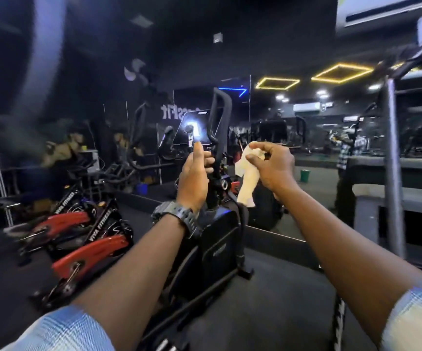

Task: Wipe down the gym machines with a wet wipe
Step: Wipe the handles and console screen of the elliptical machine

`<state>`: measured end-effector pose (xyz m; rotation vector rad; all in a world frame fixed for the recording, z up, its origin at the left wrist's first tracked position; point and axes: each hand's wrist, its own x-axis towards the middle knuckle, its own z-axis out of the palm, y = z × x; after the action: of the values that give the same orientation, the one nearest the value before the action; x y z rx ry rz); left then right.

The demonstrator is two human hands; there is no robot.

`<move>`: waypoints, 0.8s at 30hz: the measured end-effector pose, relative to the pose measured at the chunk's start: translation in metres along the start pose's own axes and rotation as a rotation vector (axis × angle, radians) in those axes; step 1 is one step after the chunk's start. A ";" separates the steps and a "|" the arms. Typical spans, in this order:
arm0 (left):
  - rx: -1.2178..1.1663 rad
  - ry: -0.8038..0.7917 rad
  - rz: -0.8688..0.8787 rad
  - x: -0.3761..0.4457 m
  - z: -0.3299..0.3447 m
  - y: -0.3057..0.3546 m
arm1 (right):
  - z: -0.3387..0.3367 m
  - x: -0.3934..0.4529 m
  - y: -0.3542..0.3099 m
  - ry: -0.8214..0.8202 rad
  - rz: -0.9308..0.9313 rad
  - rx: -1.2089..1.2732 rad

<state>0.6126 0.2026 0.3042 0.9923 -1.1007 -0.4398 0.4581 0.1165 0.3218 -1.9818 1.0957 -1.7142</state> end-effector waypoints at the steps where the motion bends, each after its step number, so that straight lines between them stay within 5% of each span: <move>1: 0.007 -0.005 0.007 0.013 0.000 -0.007 | 0.009 0.008 0.007 0.012 -0.010 0.004; 17: -0.083 -0.043 0.011 0.315 0.034 -0.178 | 0.178 0.228 0.138 0.112 -0.051 -0.081; 24: -0.126 -0.094 0.038 0.455 0.035 -0.263 | 0.267 0.304 0.187 0.067 -0.310 -0.333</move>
<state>0.8177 -0.2817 0.3295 0.8455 -1.1602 -0.5225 0.6423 -0.2884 0.3484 -2.4218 1.2148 -1.8584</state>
